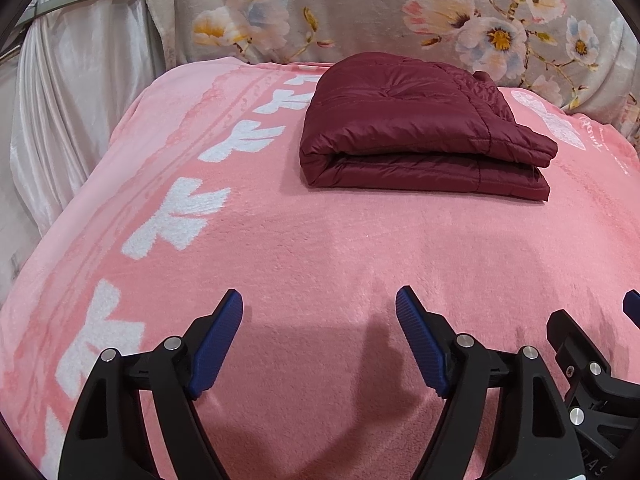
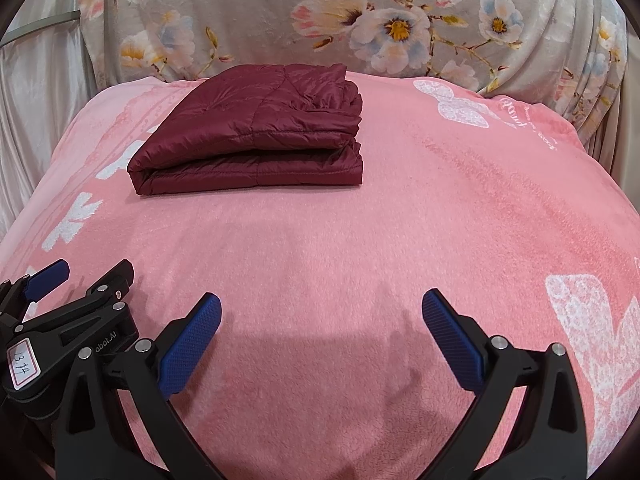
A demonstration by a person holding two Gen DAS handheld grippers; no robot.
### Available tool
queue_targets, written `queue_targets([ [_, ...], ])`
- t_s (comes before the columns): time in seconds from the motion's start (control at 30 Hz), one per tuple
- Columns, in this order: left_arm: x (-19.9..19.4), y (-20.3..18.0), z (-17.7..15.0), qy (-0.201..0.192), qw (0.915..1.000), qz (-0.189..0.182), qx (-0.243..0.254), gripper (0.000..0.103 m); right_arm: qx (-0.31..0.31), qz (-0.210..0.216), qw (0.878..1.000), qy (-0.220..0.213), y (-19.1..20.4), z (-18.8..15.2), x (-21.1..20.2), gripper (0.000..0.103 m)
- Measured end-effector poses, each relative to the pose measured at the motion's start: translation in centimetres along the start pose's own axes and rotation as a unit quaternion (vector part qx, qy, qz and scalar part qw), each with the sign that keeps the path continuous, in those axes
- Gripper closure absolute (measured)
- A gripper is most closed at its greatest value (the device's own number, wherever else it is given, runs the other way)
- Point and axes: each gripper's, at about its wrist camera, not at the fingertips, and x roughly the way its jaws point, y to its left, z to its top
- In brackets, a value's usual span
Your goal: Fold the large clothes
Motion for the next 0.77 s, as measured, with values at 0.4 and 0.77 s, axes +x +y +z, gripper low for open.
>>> queue_targets([
  [0.4,-0.06,-0.22,-0.12,-0.001,1.0,0.009,-0.002,0.029,-0.011,-0.014,1.0,-0.001,0.27,0.16,0.01,0.005],
  [0.77,-0.04,-0.19,-0.06,-0.002,1.0,0.009,0.0,0.032,-0.012,-0.015,1.0,-0.001,0.39,0.12,-0.01,0.005],
])
